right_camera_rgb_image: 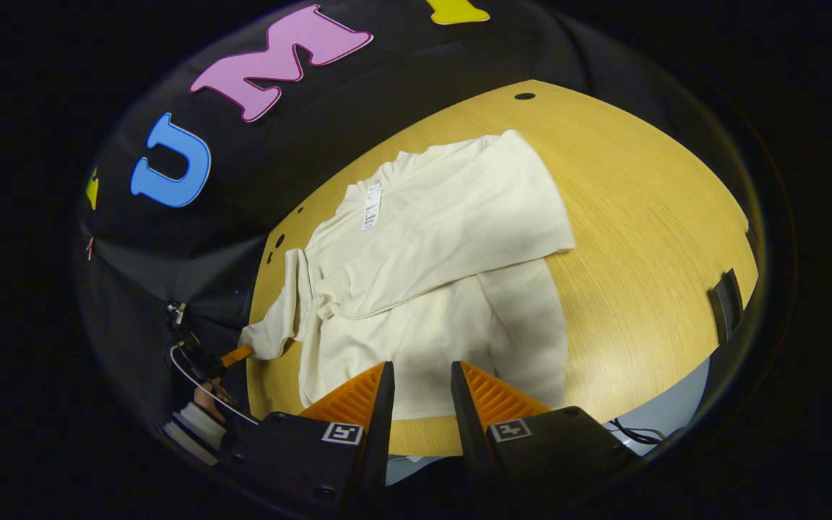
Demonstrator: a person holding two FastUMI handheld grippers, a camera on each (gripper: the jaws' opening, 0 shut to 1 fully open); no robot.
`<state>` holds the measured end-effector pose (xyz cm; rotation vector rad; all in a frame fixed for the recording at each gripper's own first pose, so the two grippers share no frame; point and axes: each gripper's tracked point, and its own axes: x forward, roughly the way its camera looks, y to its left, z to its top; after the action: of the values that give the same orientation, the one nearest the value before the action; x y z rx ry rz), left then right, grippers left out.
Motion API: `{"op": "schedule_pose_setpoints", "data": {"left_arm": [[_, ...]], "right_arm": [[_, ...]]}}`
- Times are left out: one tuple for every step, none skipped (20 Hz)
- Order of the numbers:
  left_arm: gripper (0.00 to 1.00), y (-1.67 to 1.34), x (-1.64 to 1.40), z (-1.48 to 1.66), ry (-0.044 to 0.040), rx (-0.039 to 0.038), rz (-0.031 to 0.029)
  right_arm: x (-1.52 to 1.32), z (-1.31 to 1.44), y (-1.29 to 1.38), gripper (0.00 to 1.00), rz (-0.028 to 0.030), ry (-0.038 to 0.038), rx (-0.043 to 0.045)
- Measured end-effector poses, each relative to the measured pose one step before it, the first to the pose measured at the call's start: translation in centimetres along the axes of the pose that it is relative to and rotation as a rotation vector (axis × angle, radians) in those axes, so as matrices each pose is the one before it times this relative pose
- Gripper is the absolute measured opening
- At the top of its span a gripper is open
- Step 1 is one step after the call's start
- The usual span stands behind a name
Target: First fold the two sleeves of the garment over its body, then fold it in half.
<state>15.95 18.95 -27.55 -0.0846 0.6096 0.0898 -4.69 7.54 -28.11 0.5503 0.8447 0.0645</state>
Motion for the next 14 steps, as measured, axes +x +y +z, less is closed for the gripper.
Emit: {"op": "schedule_pose_setpoints", "data": {"left_arm": [[0.07,-1.005,-0.922,0.926,-0.02403,-0.00967,-0.0137],[0.07,-1.002,-0.797,0.848,-0.02149,-0.0107,-0.00997],[0.07,-1.184,-0.82,0.878,-0.0188,-0.01035,-0.01464],[0.07,-1.384,-0.786,0.755,-0.01811,-0.0077,-0.0129],[0.07,-1.4,-0.775,0.872,-0.0172,-0.00487,-0.01544],[0.07,-1.652,-0.57,0.777,-0.01864,-0.00017,-0.01997],[0.07,-1.87,-0.582,0.981,-0.02085,0.00555,-0.02593],[0.07,-1.942,-0.456,0.768,-0.02063,0.00977,-0.02603],[0.07,-1.946,-0.308,0.703,-0.01274,0.01422,-0.02189],[0.07,-1.898,-0.22,0.477,-0.00761,0.01392,-0.01851],[0.06,-2.01,-0.241,0.478,-0.00391,0.00879,-0.02382],[0.06,-2.039,-0.111,0.297,-0.0035,0.00784,-0.02105],[0.06,-2.042,-0.008,0.3,-0.00237,0.01064,-0.0196],[0.06,-1.712,0.025,0.13,-0.0004,0.01181,-0.01866]], "right_arm": [[0.031,0.179,-0.447,0.48,-0.00039,0.00214,0.00549],[0.037,0.212,-0.405,0.48,0.00016,0.00229,0.00555],[-0.038,0.299,-0.486,0.49,-0.00001,0.00065,0.00365],[-0.068,0.262,-0.368,0.48,0.00126,0.00029,0.00285],[-0.065,0.241,-0.464,0.49,-0.00004,-0.00048,0.00304],[-0.053,0.317,-0.469,0.48,-0.00011,-0.00145,0.00438],[0.031,0.275,-0.514,0.48,0.00056,0.00062,0.00504],[-0.148,0.189,-0.446,0.48,-0.00113,0.00057,0.00505],[-0.102,0.29,-0.436,0.48,0.00073,-0.00065,0.0086],[-0.2,0.278,-0.158,0.48,0.00752,-0.00003,0.01629],[-0.143,0.359,-0.182,0.48,0.00718,-0.00101,0.01461],[-0.159,0.33,-0.257,0.48,0.00385,-0.00314,0.00588],[-0.118,0.303,-0.38,0.48,0.00029,-0.00262,-0.00204],[-0.024,0.152,-0.321,0.48,-0.001,0.00007,-0.0041]]}}
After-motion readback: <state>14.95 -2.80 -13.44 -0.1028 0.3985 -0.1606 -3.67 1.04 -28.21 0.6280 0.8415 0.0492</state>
